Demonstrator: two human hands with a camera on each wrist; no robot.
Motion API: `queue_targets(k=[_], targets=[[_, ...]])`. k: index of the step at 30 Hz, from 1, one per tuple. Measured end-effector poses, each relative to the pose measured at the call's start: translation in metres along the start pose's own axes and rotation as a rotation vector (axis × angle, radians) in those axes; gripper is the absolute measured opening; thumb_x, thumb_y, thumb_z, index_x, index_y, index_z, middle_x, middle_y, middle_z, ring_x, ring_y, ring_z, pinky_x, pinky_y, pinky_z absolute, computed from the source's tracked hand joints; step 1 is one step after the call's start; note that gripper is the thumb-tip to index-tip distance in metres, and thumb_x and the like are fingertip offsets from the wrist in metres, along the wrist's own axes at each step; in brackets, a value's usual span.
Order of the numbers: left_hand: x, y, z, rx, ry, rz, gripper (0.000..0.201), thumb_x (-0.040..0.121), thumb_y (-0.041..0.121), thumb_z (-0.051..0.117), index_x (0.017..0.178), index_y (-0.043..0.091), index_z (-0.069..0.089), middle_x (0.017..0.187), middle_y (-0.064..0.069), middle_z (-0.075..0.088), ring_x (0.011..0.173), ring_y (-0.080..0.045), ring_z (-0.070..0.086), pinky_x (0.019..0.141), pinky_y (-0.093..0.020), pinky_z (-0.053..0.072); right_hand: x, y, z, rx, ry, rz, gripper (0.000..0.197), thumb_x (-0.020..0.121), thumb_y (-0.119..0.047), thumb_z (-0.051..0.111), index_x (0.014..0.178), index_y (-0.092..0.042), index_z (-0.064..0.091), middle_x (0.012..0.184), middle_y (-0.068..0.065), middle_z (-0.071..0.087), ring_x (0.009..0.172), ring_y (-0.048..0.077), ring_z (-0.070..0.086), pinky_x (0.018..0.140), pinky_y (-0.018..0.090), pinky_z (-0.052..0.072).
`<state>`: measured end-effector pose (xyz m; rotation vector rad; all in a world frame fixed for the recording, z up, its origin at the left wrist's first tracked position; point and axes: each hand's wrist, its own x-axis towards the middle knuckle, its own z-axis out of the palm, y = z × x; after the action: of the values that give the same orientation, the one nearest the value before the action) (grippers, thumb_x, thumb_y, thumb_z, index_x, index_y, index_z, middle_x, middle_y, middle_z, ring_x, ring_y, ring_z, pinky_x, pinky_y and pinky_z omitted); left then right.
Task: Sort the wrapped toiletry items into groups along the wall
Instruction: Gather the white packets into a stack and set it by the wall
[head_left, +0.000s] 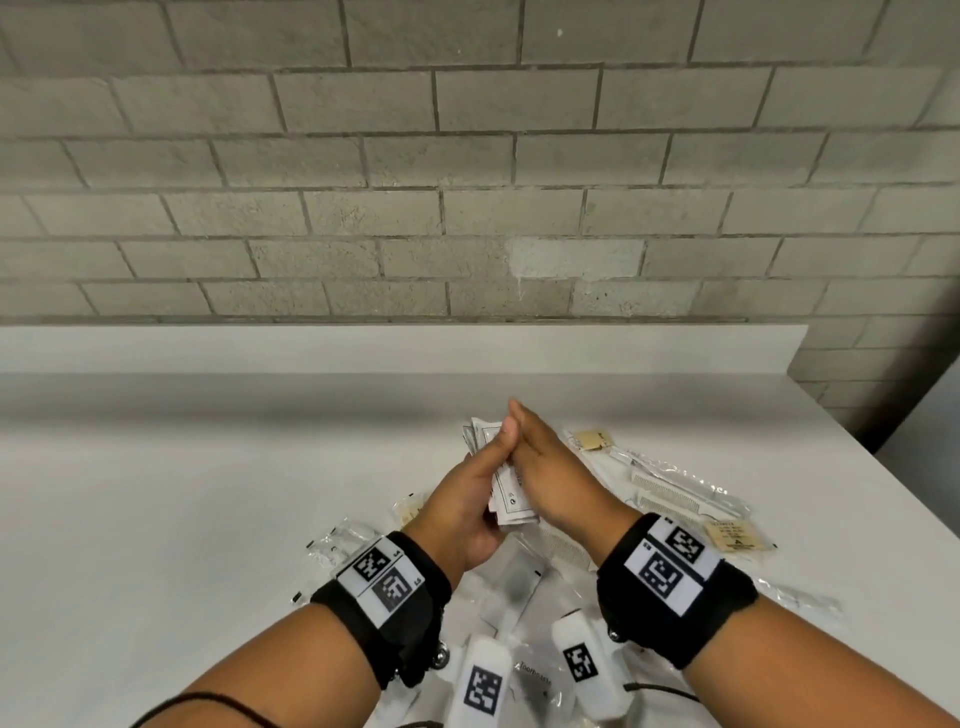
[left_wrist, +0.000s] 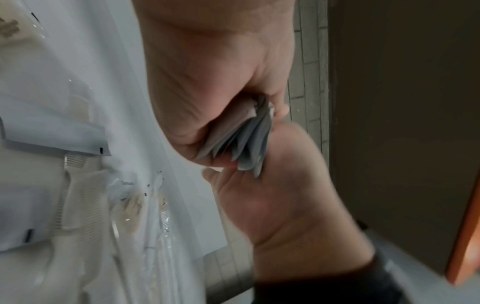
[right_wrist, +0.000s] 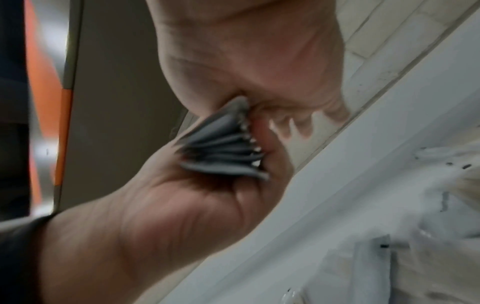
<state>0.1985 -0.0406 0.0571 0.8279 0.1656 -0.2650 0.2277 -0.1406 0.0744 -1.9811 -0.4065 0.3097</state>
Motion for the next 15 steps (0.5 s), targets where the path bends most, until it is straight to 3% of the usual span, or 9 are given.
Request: queue_targets(k=[2,4,6,8,10,11,13,15], targets=[[0.000,0.008,-0.001,0.009,0.001,-0.009,0.049,0.082,0.043,0.061,0.118,0.011,0.064,0.106,-0.013,0.072,0.093,-0.026,0.071,0.072,-0.035,0.058,-0.004,-0.003,-0.013,0.185,-0.123,-0.028,0.055,0.102,-0.035,0.040,0.152,-0.036,0.017,0.159,-0.010,0.015,0.145,0.009,0.018,0.115,0.027,0.019],[-0.001,0.017,-0.001,0.014,-0.005,-0.040,0.047,0.086,0.044,0.061,0.118,0.010,0.064,0.111,-0.016,0.070,0.100,-0.030,0.069,0.083,-0.041,0.056,-0.008,-0.005,-0.027,0.118,-0.261,-0.090,0.072,0.095,-0.041,0.053,0.151,-0.041,0.009,0.158,-0.015,0.006,0.144,0.005,0.012,0.115,0.029,0.019],[-0.002,0.023,-0.001,0.020,-0.027,-0.044,0.043,0.089,0.045,0.057,0.109,0.010,0.069,0.106,-0.015,0.071,0.100,-0.029,0.069,0.091,-0.043,0.052,-0.008,-0.007,-0.036,-0.139,-0.387,-0.172,0.103,0.080,-0.045,0.070,0.151,-0.040,-0.005,0.158,-0.019,-0.007,0.144,0.002,0.002,0.119,0.031,0.012],[-0.002,0.026,-0.002,0.004,-0.060,-0.049,0.053,0.089,0.054,0.051,0.107,0.009,0.071,0.110,-0.016,0.070,0.103,-0.030,0.067,0.097,-0.044,0.049,-0.006,-0.008,-0.036,-0.453,-0.423,-0.228,0.124,0.072,-0.050,0.077,0.150,-0.034,-0.017,0.157,-0.019,-0.016,0.143,0.000,-0.009,0.119,0.029,0.002],[-0.005,0.029,-0.002,-0.014,-0.085,-0.072,0.061,0.090,0.059,0.046,0.119,0.009,0.064,0.124,-0.017,0.064,0.112,-0.030,0.063,0.101,-0.044,0.046,-0.004,-0.007,-0.033,-0.652,-0.373,-0.247,0.116,0.078,-0.062,0.062,0.149,-0.029,-0.023,0.157,-0.015,-0.021,0.142,0.001,-0.018,0.120,0.033,-0.007],[-0.006,0.029,-0.004,-0.017,-0.097,-0.088,0.057,0.092,0.055,0.046,0.123,0.010,0.062,0.124,-0.015,0.064,0.111,-0.029,0.063,0.098,-0.042,0.048,-0.003,-0.005,-0.032,-0.691,-0.355,-0.237,0.103,0.083,-0.067,0.046,0.147,-0.028,-0.025,0.157,-0.013,-0.022,0.143,0.002,-0.020,0.121,0.038,-0.010],[-0.007,0.026,-0.011,0.023,-0.127,-0.098,0.047,0.091,0.043,0.053,0.125,0.012,0.059,0.116,-0.013,0.067,0.103,-0.027,0.067,0.090,-0.038,0.053,-0.003,0.001,-0.031,-0.715,-0.351,-0.228,0.088,0.081,-0.072,0.013,0.146,-0.027,-0.025,0.156,-0.013,-0.022,0.144,0.003,-0.020,0.121,0.043,-0.009],[-0.008,0.020,-0.017,0.083,-0.125,-0.074,0.047,0.084,0.035,0.063,0.123,0.009,0.061,0.108,-0.015,0.068,0.095,-0.026,0.069,0.081,-0.036,0.056,-0.002,0.006,-0.028,-0.684,-0.301,-0.280,0.086,0.076,-0.074,0.005,0.145,-0.029,-0.024,0.157,-0.013,-0.014,0.144,0.000,-0.014,0.121,0.042,-0.010]])
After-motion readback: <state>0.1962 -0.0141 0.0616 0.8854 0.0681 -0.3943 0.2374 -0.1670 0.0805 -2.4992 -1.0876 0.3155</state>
